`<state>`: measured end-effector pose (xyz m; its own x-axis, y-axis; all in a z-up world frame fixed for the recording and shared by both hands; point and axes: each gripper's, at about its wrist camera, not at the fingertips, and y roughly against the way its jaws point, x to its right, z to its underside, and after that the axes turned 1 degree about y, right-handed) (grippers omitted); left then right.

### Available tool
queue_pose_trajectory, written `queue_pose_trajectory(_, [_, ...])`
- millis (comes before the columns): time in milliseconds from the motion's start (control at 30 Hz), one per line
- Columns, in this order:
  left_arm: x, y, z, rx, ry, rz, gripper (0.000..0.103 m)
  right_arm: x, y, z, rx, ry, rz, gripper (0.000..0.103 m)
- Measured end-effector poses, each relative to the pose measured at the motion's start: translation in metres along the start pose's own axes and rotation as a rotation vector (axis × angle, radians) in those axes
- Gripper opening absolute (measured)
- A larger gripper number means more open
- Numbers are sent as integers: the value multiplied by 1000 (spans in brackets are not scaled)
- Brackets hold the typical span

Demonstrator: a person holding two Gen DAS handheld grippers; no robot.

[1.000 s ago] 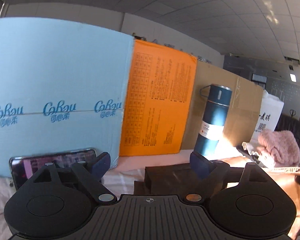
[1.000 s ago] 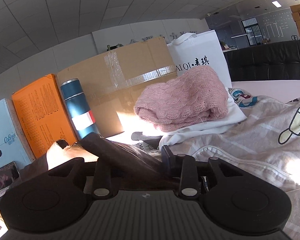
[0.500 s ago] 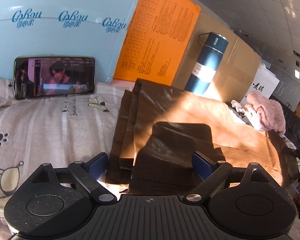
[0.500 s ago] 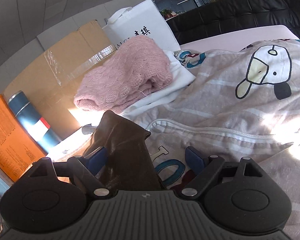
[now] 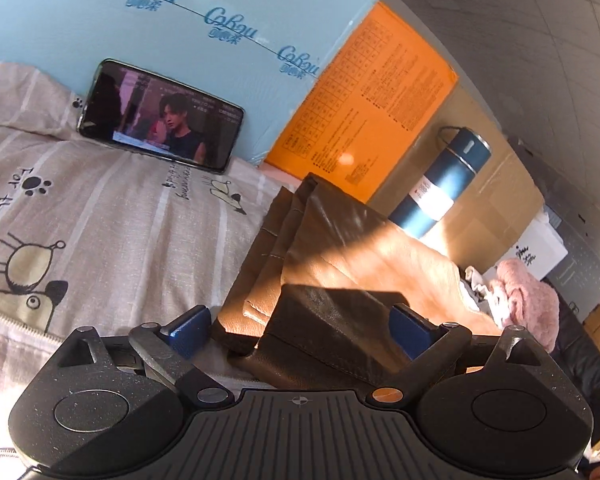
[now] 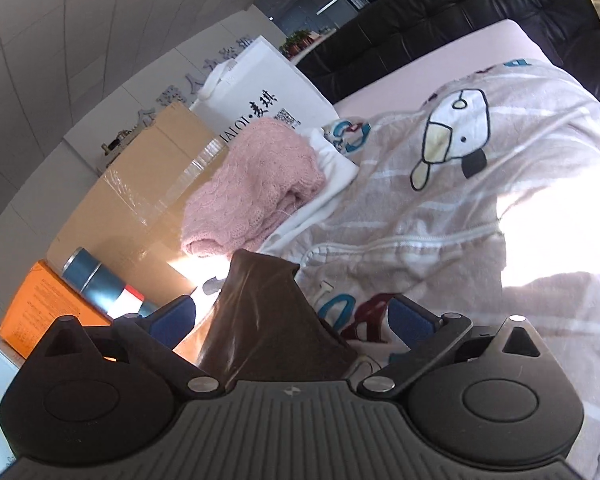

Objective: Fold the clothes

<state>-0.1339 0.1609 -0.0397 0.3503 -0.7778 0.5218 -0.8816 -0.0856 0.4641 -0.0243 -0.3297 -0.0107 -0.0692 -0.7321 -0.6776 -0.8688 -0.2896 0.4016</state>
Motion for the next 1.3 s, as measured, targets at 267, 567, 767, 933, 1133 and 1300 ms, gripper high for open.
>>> queue_pose_trajectory(267, [2, 3, 5, 22, 22, 3, 100, -6, -2, 21, -222, -65, -21, 103])
queue_pose_trajectory(567, [6, 4, 11, 23, 19, 23, 101, -20, -35, 31, -200, -62, -36, 103])
queue_pose_trajectory(767, [6, 5, 13, 47, 10, 44, 99, -31, -65, 36, -89, -57, -11, 79])
queue_pose_trajectory(933, [6, -1, 12, 24, -41, 14, 52, -20, -71, 39, -83, -99, -15, 24])
queue_pose_trajectory(1133, [13, 8, 14, 31, -106, 70, 24, -20, -58, 42, -74, -89, -69, 8])
queue_pose_trajectory(1300, [15, 42, 19, 36, -111, 144, 23, -8, -23, 40, -76, -135, -114, 7])
